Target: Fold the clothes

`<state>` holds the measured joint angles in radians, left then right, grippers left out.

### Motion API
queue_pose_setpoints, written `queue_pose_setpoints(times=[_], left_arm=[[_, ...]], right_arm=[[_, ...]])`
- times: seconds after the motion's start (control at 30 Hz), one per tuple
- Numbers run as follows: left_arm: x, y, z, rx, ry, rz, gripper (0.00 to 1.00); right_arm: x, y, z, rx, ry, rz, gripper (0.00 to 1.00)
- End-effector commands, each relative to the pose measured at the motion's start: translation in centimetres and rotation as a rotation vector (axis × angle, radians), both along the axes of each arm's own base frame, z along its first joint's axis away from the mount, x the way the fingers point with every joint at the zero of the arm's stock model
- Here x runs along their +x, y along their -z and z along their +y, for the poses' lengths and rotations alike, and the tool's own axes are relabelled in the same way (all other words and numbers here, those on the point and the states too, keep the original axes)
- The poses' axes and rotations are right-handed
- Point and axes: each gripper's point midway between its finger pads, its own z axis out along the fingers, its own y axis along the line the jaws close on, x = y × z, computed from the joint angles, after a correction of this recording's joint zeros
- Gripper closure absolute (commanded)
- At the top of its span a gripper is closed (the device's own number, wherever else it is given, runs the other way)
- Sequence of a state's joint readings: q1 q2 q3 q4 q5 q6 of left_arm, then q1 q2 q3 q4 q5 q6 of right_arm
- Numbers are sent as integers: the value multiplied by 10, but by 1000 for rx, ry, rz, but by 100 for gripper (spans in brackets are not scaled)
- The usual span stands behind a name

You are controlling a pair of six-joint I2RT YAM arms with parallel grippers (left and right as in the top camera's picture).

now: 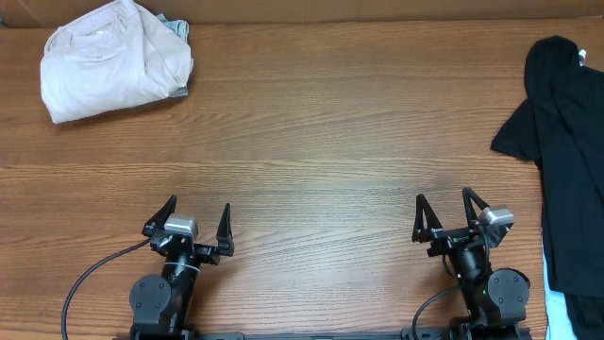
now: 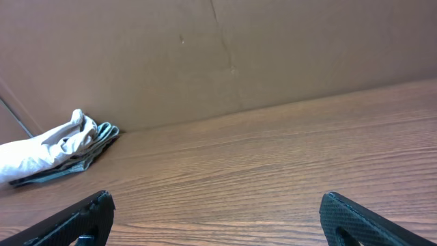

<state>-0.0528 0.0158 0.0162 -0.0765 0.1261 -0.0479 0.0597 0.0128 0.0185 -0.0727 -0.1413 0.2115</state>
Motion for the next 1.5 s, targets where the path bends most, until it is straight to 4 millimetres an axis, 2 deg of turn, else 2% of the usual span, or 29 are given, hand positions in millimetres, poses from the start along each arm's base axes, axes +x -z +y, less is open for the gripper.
queue_pose_setpoints(times=[0.0, 1.2, 1.37, 1.47], left_arm=[[0, 1, 1, 22, -4, -10, 0], [1, 1, 4, 26, -25, -10, 0], [-1, 1, -8, -202, 31, 36, 0], [-2, -3, -13, -218, 59, 27, 0]], right_arm=[[0, 2, -1, 2, 7, -3, 0], [0, 2, 1, 2, -2, -3, 0], [-3, -7, 11, 33, -67, -31, 0], [-3, -10, 11, 33, -67, -43, 0]])
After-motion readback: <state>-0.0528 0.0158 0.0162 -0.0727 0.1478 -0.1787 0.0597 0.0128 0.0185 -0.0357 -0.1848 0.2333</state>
